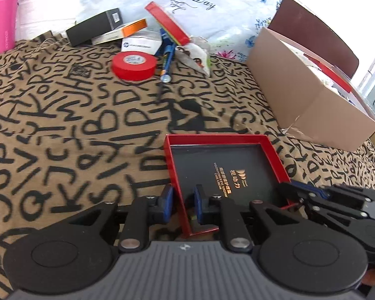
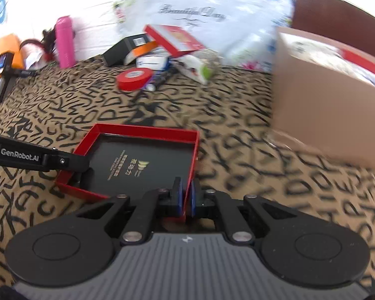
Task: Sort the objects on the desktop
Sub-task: 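Grasp the rim of the red tray with the left gripper and lift, then carry the red tray over the cardboard box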
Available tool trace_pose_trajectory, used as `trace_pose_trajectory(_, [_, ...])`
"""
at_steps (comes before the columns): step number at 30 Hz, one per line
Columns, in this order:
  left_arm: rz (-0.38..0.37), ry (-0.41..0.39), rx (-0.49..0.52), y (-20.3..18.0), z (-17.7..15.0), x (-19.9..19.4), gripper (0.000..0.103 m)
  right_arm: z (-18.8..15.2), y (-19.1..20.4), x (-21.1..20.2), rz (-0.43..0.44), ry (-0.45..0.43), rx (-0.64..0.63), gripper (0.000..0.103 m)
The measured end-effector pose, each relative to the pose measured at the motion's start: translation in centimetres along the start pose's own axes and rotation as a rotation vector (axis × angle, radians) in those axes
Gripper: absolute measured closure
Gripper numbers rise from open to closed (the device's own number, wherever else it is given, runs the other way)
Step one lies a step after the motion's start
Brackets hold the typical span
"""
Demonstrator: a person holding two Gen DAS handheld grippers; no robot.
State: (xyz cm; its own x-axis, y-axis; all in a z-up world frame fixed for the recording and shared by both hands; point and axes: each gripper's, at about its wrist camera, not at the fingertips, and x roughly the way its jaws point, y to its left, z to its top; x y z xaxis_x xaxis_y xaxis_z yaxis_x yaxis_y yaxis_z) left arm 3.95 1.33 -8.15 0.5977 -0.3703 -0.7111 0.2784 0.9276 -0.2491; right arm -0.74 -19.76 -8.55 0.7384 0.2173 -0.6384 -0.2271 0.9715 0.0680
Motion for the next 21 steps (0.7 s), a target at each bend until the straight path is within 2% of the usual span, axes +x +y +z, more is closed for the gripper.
trace_pose_trajectory(2, [0.008, 0.001, 0.005, -0.7, 0.0, 0.3, 0.081, -0.3, -0.7, -0.3, 0.005, -0.004, 0.029, 0.098])
trace_pose_trajectory(7, [0.037, 0.000, 0.030, -1.5, 0.0, 0.4, 0.079, -0.3, -1.1, 0.0, 0.006, -0.017, 0.047, 0.097])
trace_pose_trajectory(11, [0.064, -0.005, 0.025, -2.1, 0.2, -0.1, 0.086, -0.3, -1.0, 0.1, 0.006, -0.026, 0.040, 0.096])
trace_pose_trajectory(14, [0.052, -0.033, 0.023, -2.9, 0.8, -1.1, 0.089, -0.4, -1.6, -0.7, 0.010, -0.044, 0.058, 0.096])
trace_pose_trajectory(17, [0.032, -0.079, 0.044, -4.6, 1.7, -2.3, 0.089, -0.1, -2.6, -2.3, 0.005, -0.090, 0.078, 0.096])
trace_pose_trajectory(21, [-0.010, -0.158, 0.089, -7.5, 3.6, -3.8, 0.089, 1.1, -4.2, -5.4, -0.044, -0.199, 0.086, 0.096])
